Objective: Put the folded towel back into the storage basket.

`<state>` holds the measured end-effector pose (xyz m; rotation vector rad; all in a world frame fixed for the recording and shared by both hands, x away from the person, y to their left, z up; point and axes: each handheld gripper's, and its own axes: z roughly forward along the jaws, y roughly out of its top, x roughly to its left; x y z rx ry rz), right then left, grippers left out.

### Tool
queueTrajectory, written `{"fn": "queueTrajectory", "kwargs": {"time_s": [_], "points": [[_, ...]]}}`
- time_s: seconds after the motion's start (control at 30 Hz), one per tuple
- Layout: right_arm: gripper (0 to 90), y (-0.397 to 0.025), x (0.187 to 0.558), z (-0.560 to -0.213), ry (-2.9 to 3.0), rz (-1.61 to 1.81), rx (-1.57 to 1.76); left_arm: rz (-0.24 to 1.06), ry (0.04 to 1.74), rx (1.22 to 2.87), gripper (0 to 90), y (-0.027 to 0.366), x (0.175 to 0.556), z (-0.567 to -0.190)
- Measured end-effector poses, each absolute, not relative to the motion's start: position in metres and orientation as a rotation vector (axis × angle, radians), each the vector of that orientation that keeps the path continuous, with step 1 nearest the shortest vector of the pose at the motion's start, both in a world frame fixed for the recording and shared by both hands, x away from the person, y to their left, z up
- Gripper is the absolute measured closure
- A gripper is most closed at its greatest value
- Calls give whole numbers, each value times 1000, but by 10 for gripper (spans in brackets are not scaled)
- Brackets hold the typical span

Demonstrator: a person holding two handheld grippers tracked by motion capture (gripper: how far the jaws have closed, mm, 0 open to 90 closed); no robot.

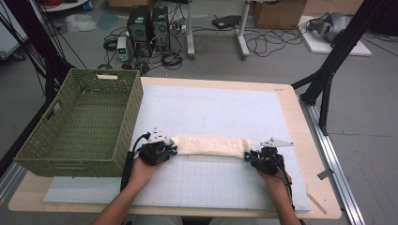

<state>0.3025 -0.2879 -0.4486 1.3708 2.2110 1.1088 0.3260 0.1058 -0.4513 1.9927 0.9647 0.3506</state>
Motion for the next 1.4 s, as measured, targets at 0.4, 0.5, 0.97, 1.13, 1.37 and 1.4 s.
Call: {"fn": "queueTrajectory", "kwargs": {"time_s": [0.4,0.5,0.97,1.13,1.37,1.4], "points": [[806,-283,302,-441,2203,1060,1341,357,950,1971,820,110,321,-446],[807,-286,303,-437,2188,1060,1336,358,935,1952,822,111,318,-439],[808,-287,308,-411,2116,1090,1297,393,879,1838,823,118,307,-400],[816,-284,315,-397,2092,1111,1273,429,860,1797,824,123,303,-379],[824,-271,325,-374,2090,1126,1208,471,860,1742,824,134,298,-359],[824,-270,326,-372,2092,1129,1204,475,862,1734,824,136,298,-358]]}}
